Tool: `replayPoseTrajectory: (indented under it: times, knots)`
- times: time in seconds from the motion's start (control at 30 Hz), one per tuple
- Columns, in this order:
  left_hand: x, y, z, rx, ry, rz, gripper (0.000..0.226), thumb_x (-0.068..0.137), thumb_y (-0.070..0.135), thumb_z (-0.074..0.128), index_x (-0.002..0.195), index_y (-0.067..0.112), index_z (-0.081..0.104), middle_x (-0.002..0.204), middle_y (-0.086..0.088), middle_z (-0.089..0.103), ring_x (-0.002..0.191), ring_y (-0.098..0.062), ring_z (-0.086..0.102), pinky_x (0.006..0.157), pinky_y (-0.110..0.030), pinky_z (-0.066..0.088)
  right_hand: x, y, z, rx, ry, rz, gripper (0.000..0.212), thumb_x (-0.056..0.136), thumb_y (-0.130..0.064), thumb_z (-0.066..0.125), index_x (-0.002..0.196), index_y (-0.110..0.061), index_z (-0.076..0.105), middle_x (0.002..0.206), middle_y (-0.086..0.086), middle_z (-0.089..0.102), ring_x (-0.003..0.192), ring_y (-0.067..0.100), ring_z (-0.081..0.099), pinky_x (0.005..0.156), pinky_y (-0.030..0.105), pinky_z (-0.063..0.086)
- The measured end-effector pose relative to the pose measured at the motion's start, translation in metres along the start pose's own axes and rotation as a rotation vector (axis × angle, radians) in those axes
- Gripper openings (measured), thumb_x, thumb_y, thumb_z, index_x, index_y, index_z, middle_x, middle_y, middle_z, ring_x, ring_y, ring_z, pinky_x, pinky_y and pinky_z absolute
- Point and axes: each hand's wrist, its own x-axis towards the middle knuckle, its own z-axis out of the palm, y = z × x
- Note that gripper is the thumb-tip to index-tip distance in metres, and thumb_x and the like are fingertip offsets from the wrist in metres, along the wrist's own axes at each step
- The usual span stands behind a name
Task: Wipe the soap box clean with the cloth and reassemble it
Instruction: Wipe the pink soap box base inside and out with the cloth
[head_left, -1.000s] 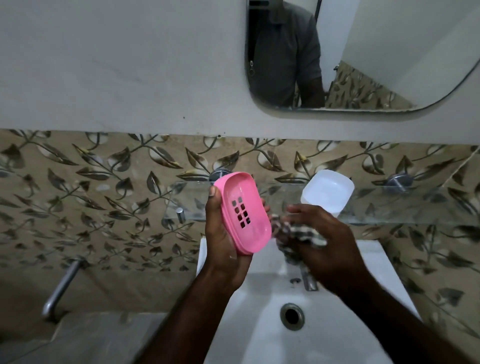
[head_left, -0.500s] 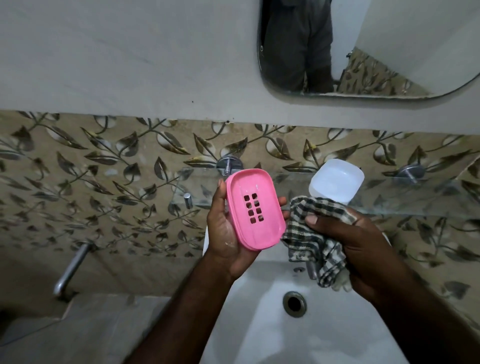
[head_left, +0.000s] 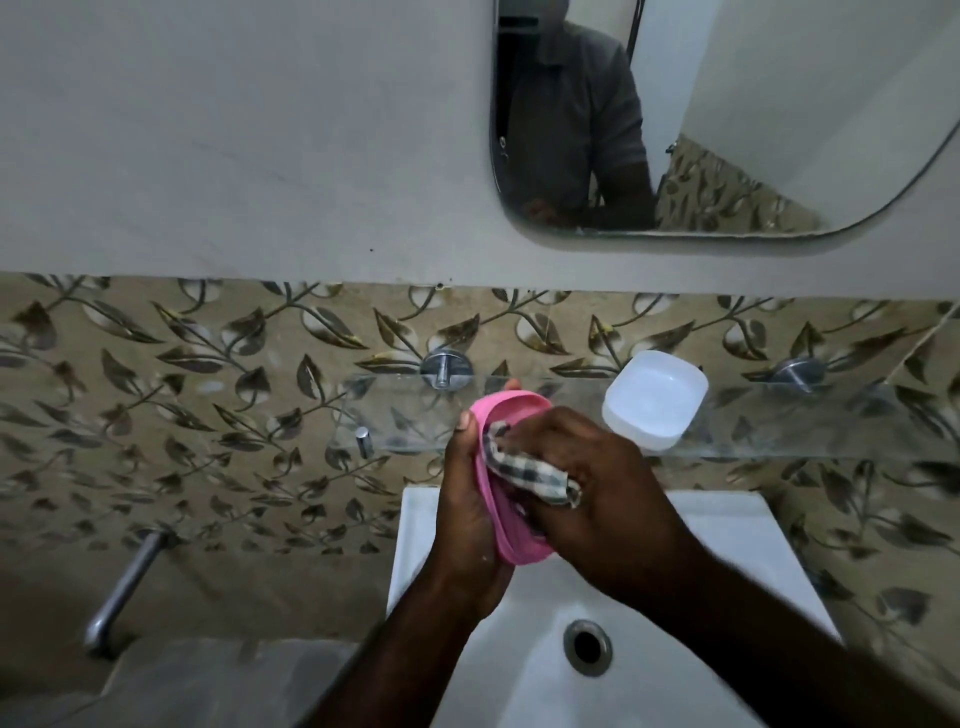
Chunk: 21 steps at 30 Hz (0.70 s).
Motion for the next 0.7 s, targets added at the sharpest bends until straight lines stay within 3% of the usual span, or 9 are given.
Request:
replayPoseTrajectory:
  times: [0.1, 0.23, 0.37, 0.47, 0.6, 0.7]
  knots:
    - [-0.002, -0.003, 0.003, 0.028, 0.02, -0.021, 0.053, 0.088, 0.052, 0.039, 0.103, 0.018, 0.076, 0.109, -0.016, 0.072, 0.096, -0.027, 0.071, 0.072, -0.037, 0.058, 0.005, 0.019, -0.007, -0.163, -0.002, -0.022, 0.033, 0.077, -0.011, 0.07, 0.109, -0.019, 0.073, 0.107, -0.002, 0.069, 0.093, 0.012, 0.066, 0.08, 0.029, 0.057]
    - [0.002, -0.005, 0.013, 0.059, 0.038, -0.04, 0.055, 0.091, 0.052, 0.035, 0.09, 0.019, 0.079, 0.1, -0.011, 0.075, 0.091, -0.023, 0.072, 0.071, -0.033, 0.058, 0.003, 0.019, 0.003, -0.141, 0.236, 0.139, 0.024, 0.079, -0.015, 0.063, 0.101, -0.018, 0.073, 0.093, -0.002, 0.069, 0.082, 0.015, 0.066, 0.073, 0.028, 0.052]
    - [0.003, -0.005, 0.007, 0.037, 0.079, -0.103, 0.065, 0.086, 0.063, 0.039, 0.089, 0.012, 0.079, 0.095, -0.018, 0.074, 0.082, -0.027, 0.073, 0.071, -0.036, 0.057, -0.023, 0.009, 0.007, 0.076, 0.087, 0.095, 0.02, 0.082, -0.012, 0.068, 0.096, -0.026, 0.072, 0.085, -0.022, 0.061, 0.078, -0.007, 0.06, 0.068, 0.011, 0.044]
    - [0.001, -0.008, 0.014, 0.059, 0.053, -0.109, 0.059, 0.085, 0.057, 0.041, 0.082, 0.014, 0.08, 0.091, -0.016, 0.075, 0.08, -0.024, 0.073, 0.07, -0.033, 0.059, -0.019, 0.019, 0.0, -0.065, 0.115, 0.043, 0.016, 0.082, -0.019, 0.067, 0.097, -0.018, 0.073, 0.087, -0.005, 0.066, 0.075, 0.007, 0.063, 0.067, 0.017, 0.048]
    - [-0.001, -0.012, 0.023, 0.114, 0.08, -0.088, 0.053, 0.085, 0.054, 0.042, 0.103, 0.015, 0.073, 0.106, -0.013, 0.073, 0.096, -0.024, 0.071, 0.08, -0.035, 0.055, -0.005, 0.024, -0.001, -0.201, 0.294, 0.164, 0.016, 0.078, -0.018, 0.066, 0.093, -0.017, 0.072, 0.082, -0.001, 0.065, 0.071, 0.015, 0.062, 0.065, 0.022, 0.048]
    - [0.002, -0.009, 0.014, 0.07, 0.103, -0.116, 0.062, 0.087, 0.059, 0.039, 0.085, 0.011, 0.078, 0.09, -0.015, 0.076, 0.08, -0.024, 0.074, 0.068, -0.034, 0.058, -0.015, 0.017, 0.005, 0.019, 0.124, 0.196, 0.009, 0.082, -0.022, 0.067, 0.087, -0.028, 0.07, 0.08, -0.008, 0.063, 0.071, 0.01, 0.064, 0.063, 0.032, 0.053]
